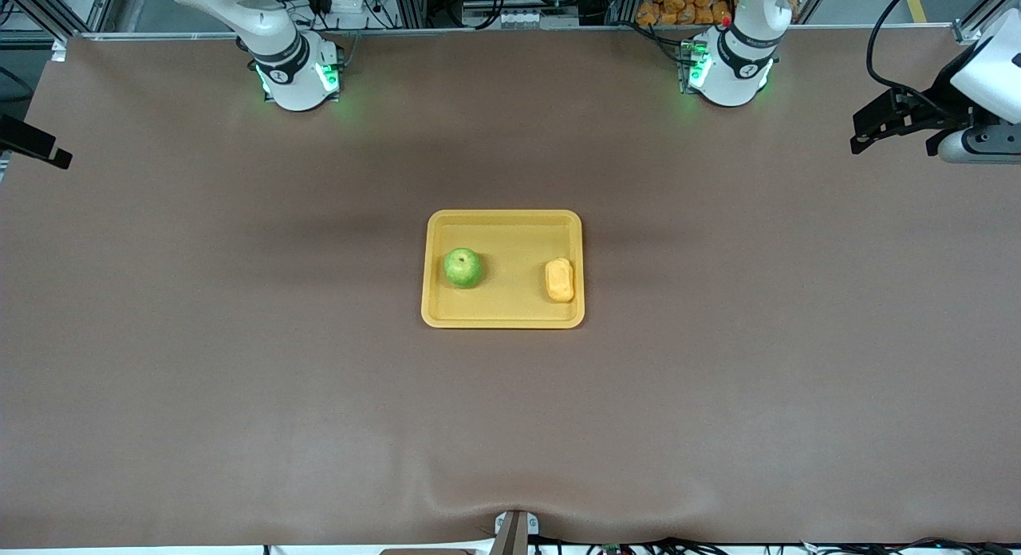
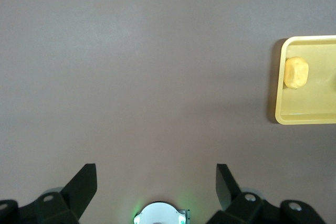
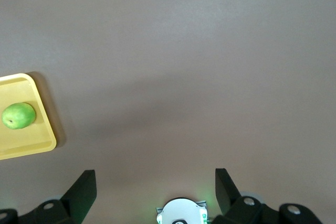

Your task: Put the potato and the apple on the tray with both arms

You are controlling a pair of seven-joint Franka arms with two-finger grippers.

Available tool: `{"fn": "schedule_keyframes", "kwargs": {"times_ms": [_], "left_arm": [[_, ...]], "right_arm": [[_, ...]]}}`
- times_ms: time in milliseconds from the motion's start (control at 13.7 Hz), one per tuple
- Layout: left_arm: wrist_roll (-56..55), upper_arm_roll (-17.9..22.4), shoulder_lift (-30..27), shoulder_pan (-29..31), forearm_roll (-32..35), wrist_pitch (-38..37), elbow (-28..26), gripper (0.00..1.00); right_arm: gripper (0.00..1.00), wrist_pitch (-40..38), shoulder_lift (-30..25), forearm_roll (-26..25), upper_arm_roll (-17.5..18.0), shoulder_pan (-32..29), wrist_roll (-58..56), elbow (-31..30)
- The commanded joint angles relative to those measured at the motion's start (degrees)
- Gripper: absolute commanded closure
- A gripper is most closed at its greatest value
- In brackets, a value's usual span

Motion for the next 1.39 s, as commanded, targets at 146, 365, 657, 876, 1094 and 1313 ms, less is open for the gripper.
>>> {"fn": "schedule_keyframes", "kwargs": {"times_ms": [146, 365, 657, 876, 1094, 1313], "left_arm": [[0.0, -0.4, -0.9, 0.3, -0.4, 0.3, -0.6, 0.0], [0.0, -0.4, -1.0, 0.4, -0.4, 0.0, -0.6, 0.0], [0.7, -0.4, -0.8, 0.4, -0.5, -0.1, -0.4, 0.0], [0.5, -0.2, -0.3, 0.4, -0.5, -0.1, 0.0, 0.0], [0.8, 0.2, -0.3, 0.5, -0.7, -0.1, 0.5, 0.0], [0.7, 0.2, -0.2, 0.5, -0.5, -0.1, 0.7, 0.0]], "right_arm": [[0.0, 0.7, -2.5, -0.2, 9.9, -10.0, -1.2, -3.0], [0.0, 1.1, -2.5, -0.2, 12.3, -12.1, -1.2, -3.0], [0.0, 0.4, -2.6, -0.5, 12.2, -12.3, -1.3, -2.9], [0.0, 0.6, -2.5, -0.8, 12.2, -12.3, -1.4, -2.9], [0.0, 0.7, -2.6, -0.8, 13.1, -12.3, -1.4, -2.8], [0.0, 1.0, -2.6, -1.2, 15.7, -13.3, -1.5, -2.8]]}}
